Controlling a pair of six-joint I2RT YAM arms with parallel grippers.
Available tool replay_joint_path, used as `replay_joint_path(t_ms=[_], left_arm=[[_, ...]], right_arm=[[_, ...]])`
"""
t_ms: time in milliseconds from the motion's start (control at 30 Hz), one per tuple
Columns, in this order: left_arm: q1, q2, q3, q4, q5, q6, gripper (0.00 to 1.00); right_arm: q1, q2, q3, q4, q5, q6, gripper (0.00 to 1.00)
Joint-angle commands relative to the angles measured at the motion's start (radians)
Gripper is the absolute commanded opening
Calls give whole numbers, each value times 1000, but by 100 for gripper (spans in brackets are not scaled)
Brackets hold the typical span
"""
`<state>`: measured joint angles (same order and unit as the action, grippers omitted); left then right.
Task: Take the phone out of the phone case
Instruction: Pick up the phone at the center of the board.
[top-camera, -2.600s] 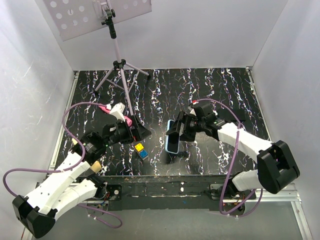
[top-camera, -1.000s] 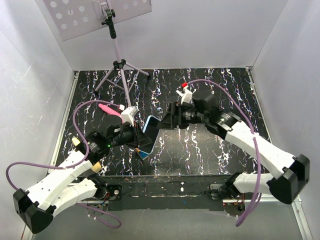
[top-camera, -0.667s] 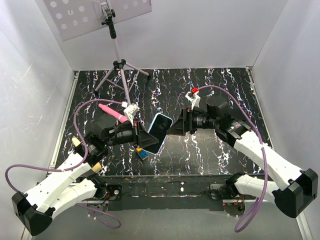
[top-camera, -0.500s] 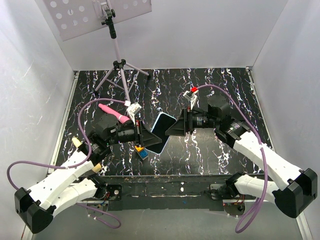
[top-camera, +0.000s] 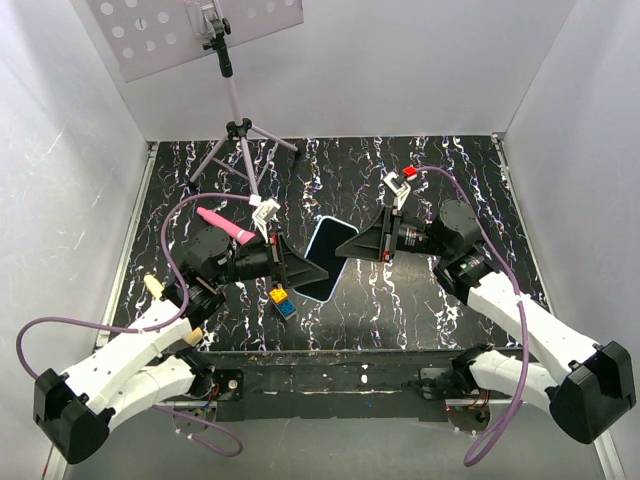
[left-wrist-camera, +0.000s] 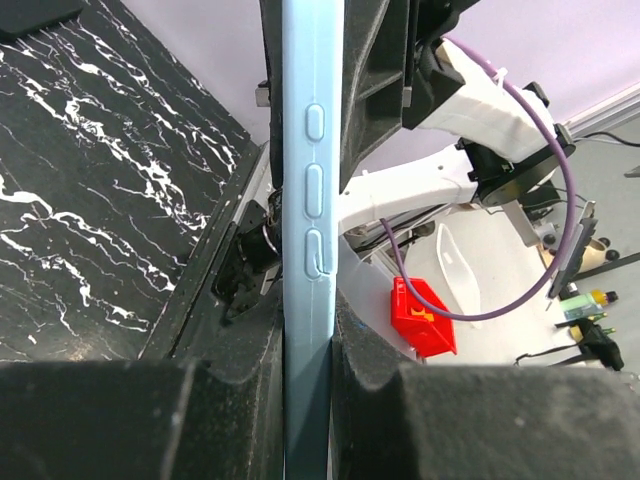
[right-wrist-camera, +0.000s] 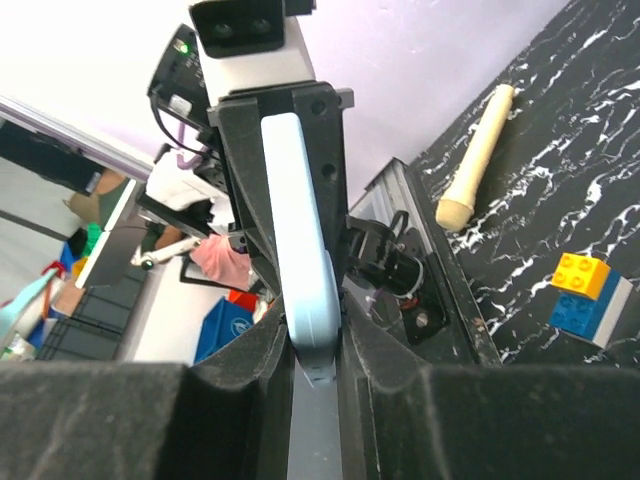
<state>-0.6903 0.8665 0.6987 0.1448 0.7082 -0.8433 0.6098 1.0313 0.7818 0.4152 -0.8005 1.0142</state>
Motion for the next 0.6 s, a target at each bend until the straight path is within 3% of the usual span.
replay_joint_path(t_ms=[0,167,433,567], left_arm=[[-8,25,-11,139,50,-63,0],[-8,35,-15,167,62,-80,0],[-8,32,-8,162,70,-83,0],[-8,22,-15,156,62,-82,0]], right_arm=[[8,26,-10,255,7,112,24],[7,101,45,228,-72,106,34],[2,150,16,352,-74,192,20],[-8,147,11,349,-69,195,34]])
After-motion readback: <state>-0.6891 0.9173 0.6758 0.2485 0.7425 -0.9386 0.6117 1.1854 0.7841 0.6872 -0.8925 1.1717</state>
